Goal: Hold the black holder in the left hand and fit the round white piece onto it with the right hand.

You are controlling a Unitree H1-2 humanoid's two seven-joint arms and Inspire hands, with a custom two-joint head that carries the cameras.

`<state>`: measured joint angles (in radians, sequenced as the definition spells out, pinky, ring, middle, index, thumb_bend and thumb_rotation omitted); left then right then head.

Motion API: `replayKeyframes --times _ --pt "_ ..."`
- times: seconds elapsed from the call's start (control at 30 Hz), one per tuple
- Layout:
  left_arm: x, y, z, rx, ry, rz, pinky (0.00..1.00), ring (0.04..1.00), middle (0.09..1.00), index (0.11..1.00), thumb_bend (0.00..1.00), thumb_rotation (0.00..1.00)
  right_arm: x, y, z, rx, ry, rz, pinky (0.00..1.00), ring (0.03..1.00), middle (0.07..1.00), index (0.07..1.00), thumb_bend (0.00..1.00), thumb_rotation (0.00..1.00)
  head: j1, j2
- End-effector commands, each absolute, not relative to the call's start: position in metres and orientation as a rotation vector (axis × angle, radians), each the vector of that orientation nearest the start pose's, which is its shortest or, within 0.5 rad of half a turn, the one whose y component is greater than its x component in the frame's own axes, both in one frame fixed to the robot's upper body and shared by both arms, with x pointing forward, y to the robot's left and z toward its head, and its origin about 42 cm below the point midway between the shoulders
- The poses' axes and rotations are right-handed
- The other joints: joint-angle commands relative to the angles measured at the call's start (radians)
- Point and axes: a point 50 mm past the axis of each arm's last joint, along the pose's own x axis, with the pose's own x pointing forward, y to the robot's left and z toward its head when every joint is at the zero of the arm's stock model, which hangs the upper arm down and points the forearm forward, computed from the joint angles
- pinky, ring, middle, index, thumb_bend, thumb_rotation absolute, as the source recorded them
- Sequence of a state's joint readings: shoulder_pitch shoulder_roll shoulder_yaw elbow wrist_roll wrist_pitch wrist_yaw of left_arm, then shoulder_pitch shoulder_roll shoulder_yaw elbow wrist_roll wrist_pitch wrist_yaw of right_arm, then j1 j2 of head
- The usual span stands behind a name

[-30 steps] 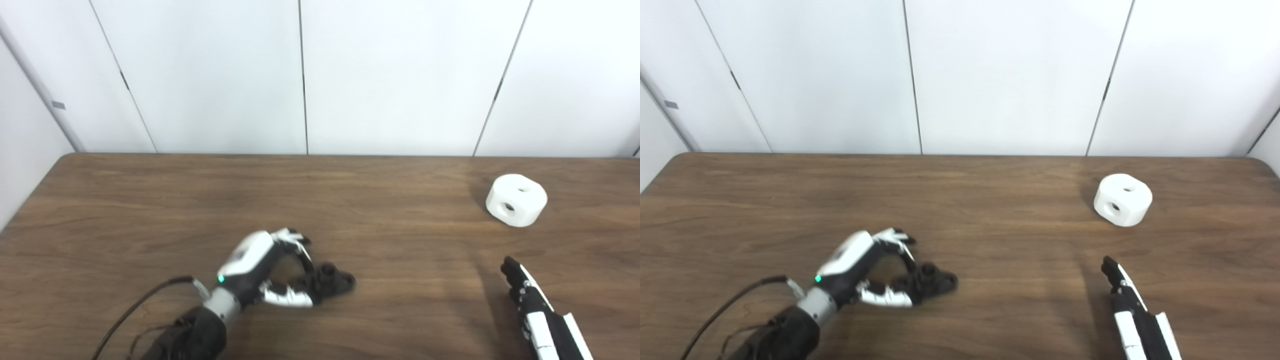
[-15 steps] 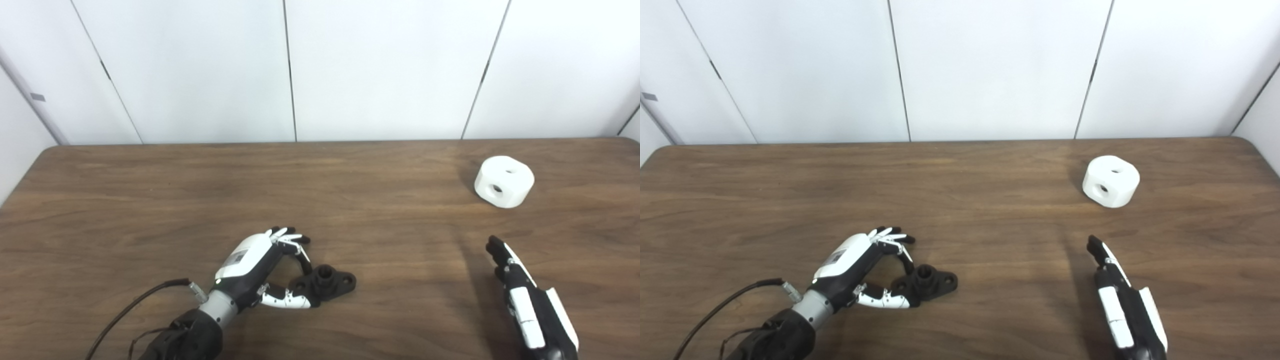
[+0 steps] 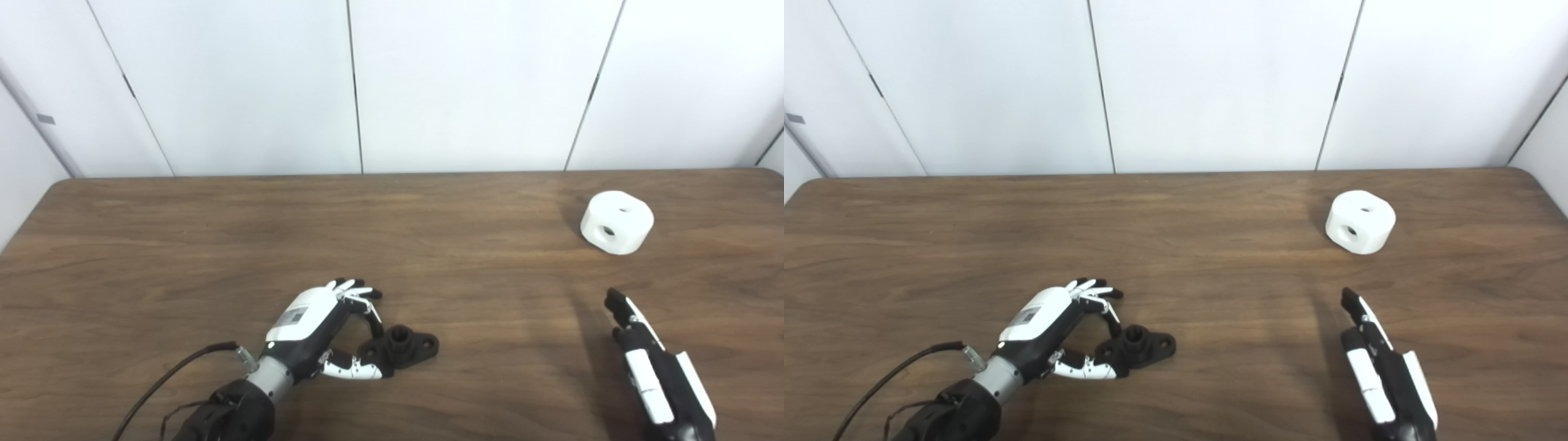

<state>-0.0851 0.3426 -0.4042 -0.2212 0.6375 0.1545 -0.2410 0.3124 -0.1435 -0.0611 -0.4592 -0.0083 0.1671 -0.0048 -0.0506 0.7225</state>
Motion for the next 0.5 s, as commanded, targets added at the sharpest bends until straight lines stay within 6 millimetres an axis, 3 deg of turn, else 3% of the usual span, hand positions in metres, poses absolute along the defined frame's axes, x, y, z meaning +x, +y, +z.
replayKeyframes --times 0.0,0.2,0.3,0.47 --pt "0.272 0.198 0.124 0.996 -0.042 -0.576 1.00 0.948 0.839 0.487 0.52 0.06 0.195 -0.279 0.167 -0.208 -0.089 -0.113 0.96 0.982 0.959 0.944 0.63 0.77 -0.012 -0.001" --pt "0.266 0.201 0.125 0.996 -0.046 -0.561 0.97 0.940 0.838 0.487 0.52 0.06 0.221 -0.289 0.185 -0.424 -0.133 -0.185 0.94 0.951 0.942 0.918 0.64 0.62 -0.031 -0.021" --pt "0.263 0.203 0.126 0.990 -0.037 -0.560 0.97 0.938 0.837 0.487 0.52 0.06 0.233 -0.298 0.196 -0.496 -0.144 -0.226 0.87 0.915 0.941 0.917 0.65 0.51 -0.058 -0.026" --pt "0.261 0.208 0.127 0.982 -0.031 -0.561 0.97 0.940 0.837 0.487 0.52 0.06 0.249 -0.312 0.210 -0.653 -0.158 -0.268 0.96 0.963 0.956 0.933 0.70 0.45 -0.080 -0.027"
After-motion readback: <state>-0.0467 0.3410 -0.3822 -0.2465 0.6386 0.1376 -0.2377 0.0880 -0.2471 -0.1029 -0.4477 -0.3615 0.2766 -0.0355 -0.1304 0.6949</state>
